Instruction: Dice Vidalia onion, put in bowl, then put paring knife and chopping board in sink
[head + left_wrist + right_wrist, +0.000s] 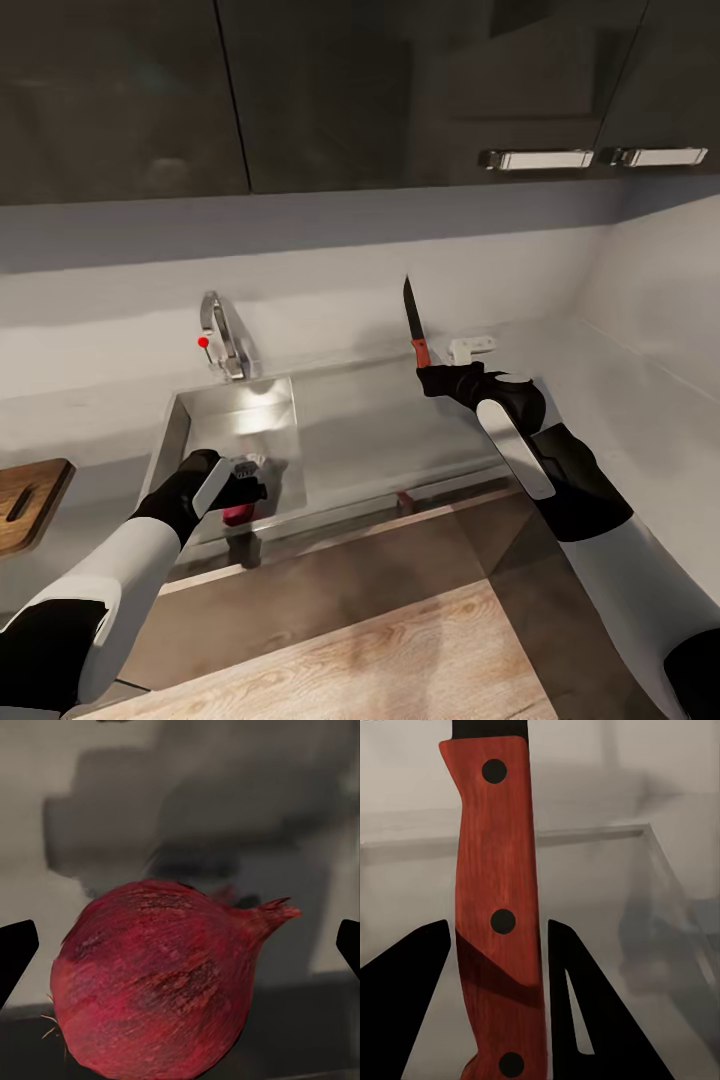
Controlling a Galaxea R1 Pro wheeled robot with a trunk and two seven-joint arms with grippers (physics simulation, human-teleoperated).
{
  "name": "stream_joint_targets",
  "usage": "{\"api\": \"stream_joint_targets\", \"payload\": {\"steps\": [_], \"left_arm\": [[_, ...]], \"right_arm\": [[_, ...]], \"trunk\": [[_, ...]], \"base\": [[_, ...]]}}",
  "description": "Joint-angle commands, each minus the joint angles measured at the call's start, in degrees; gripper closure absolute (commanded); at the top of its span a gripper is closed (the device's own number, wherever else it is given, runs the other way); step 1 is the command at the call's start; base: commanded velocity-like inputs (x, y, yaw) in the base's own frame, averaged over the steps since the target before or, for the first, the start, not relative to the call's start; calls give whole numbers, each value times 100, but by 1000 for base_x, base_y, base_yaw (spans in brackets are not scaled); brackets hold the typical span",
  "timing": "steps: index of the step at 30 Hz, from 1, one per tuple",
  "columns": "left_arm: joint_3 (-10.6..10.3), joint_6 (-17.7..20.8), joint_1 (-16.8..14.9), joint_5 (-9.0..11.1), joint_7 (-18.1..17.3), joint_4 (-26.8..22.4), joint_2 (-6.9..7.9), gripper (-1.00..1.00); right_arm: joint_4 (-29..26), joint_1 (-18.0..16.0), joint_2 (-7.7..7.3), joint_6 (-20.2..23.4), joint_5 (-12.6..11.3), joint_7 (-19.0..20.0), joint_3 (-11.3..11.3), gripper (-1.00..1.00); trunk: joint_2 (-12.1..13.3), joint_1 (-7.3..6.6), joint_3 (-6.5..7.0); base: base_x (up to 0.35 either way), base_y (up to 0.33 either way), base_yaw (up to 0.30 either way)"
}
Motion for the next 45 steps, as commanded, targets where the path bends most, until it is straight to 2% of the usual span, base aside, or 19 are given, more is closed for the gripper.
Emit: {"api": "stream_joint_targets", "payload": {"steps": [1, 16, 20, 24, 45], "left_arm": [[-42, 19, -4, 59, 46, -9, 7, -100], [-49, 69, -4, 59, 65, 43, 7, -100], [-53, 468, -4, 59, 62, 49, 7, -100], [-53, 557, -4, 59, 61, 50, 7, -100], [-53, 581, -4, 59, 62, 51, 15, -100]], "right_arm": [[-6, -8, -5, 10, -56, -59, 14, 100], [-6, -8, -6, 12, -56, -59, 7, 100], [-6, -8, -7, 9, -56, -59, 6, 100], [-6, -8, -5, 9, -56, -59, 7, 100], [-6, -8, -6, 11, -56, -59, 10, 100]], "trunk": [[-11, 4, -12], [-11, 4, -12], [-11, 4, -33], [-11, 4, -45], [-11, 4, -49]], "base": [[129, 0, 0], [67, 0, 0], [0, 0, 0], [0, 0, 0], [0, 0, 0]]}}
